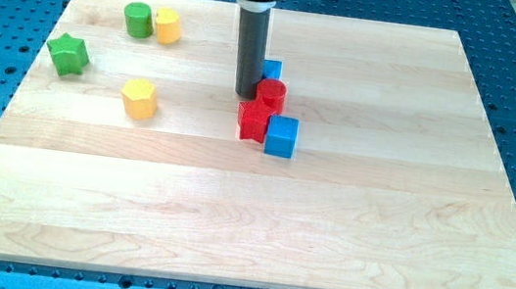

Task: Push the blue triangle into the red blocks

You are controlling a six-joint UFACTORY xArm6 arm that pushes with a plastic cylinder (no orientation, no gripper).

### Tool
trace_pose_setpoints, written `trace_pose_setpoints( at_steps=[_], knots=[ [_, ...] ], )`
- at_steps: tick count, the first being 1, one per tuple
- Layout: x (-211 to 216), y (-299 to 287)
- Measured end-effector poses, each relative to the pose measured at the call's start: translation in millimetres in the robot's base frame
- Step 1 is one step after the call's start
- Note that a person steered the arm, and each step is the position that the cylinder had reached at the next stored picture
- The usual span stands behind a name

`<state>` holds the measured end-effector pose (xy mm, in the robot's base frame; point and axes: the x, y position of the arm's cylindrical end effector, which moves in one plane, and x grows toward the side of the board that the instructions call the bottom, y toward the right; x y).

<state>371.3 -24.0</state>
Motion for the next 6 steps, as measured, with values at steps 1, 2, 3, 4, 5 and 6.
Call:
trace_pose_setpoints(
  at_steps=[1, 2, 3, 4, 5, 6],
  knots=[
    [-48.5, -9.0],
    [-73.6, 39.5],
    [-36.8, 54.6],
    [-50.1, 34.4],
    [-71.1, 23.0],
    [-11.5, 17.0]
  ],
)
